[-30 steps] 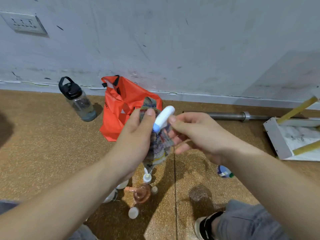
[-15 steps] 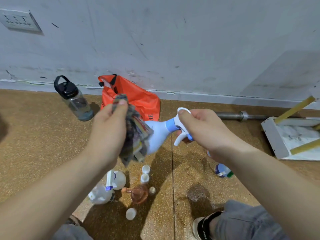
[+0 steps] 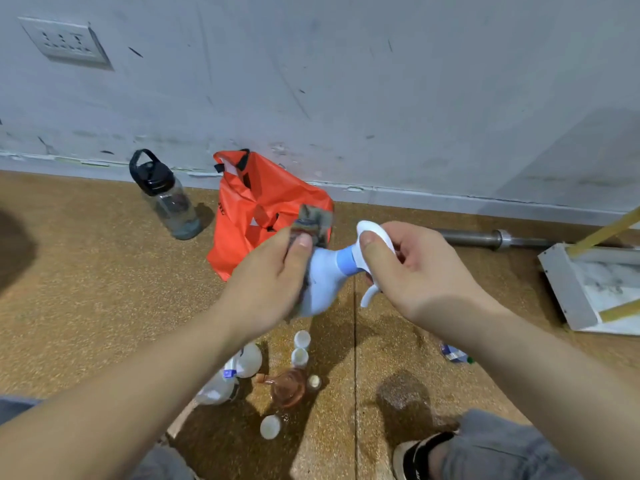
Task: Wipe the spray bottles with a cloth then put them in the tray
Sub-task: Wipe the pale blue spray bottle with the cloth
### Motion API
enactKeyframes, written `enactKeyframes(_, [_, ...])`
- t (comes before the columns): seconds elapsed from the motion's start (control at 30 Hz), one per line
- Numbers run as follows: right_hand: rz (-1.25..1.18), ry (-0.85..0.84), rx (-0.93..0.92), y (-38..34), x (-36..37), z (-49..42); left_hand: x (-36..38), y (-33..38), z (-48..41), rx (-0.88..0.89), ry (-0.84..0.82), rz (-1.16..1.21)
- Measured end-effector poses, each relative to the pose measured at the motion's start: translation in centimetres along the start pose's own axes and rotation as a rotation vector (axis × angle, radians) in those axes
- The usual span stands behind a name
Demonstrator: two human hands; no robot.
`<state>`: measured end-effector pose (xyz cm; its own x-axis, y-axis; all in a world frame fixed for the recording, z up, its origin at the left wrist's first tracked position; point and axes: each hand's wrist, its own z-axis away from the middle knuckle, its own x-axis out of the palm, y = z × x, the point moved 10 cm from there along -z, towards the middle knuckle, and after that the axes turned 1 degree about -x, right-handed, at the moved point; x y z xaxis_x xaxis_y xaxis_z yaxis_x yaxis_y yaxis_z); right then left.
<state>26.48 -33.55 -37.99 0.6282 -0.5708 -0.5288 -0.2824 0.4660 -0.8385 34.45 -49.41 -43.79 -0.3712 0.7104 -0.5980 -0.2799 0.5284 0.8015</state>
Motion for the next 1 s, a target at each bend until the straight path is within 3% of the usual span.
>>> enactKeyframes(0.07, [0.030, 0.005, 0.003, 0.3, 0.0, 0.0, 0.5, -1.0, -0.2, -0.093, -0.023, 0.043])
enactKeyframes(0.2, [0.061, -0.029, 0.007, 0.9, 0.7, -0.3, 2.6, 4.3, 2.4, 0.260, -0.096, -0.054])
enactKeyframes(0.27, [0.067, -0.056, -0.013, 0.7, 0.8, -0.3, 2.7, 4.1, 2.5, 0.269, -0.115, -0.058])
enactKeyframes(0.33, [0.082, -0.069, -0.044, 0.3, 0.4, -0.2, 2.2, 1.6, 1.2, 0.145, -0.111, -0.055])
enactKeyframes(0.4, [0.064, -0.051, -0.064, 0.0, -0.8, -0.1, 1.1, -2.2, -0.2, -0.104, -0.059, -0.040])
enactKeyframes(0.47, [0.004, -0.041, -0.090, -0.5, -2.2, -0.1, -0.1, -5.1, -0.2, -0.347, 0.035, 0.087])
enactKeyframes(0.53, [-0.008, -0.047, -0.107, -0.9, -3.1, 0.0, -1.1, -5.6, 0.2, -0.449, 0.120, 0.235])
enactKeyframes(0.6, [0.015, -0.051, -0.099, -0.8, -3.4, 0.1, -2.5, -3.8, -0.1, -0.342, 0.182, 0.218])
enactKeyframes(0.7, [0.044, -0.065, -0.065, 0.0, -2.7, 0.0, -3.7, 1.4, 0.2, 0.056, 0.202, 0.110])
enactKeyframes(0.8, [0.039, -0.082, -0.044, 0.3, -1.8, -0.2, 0.1, 6.9, 3.5, 0.447, -0.042, -0.107])
enactKeyframes(0.87, [0.076, -0.113, -0.045, 0.4, -1.1, -0.1, 2.6, 7.6, 4.9, 0.507, -0.198, -0.076])
enactKeyframes(1.0, [0.093, -0.131, -0.118, -0.5, -0.3, 0.4, 1.1, 4.7, 3.0, 0.363, -0.108, 0.141])
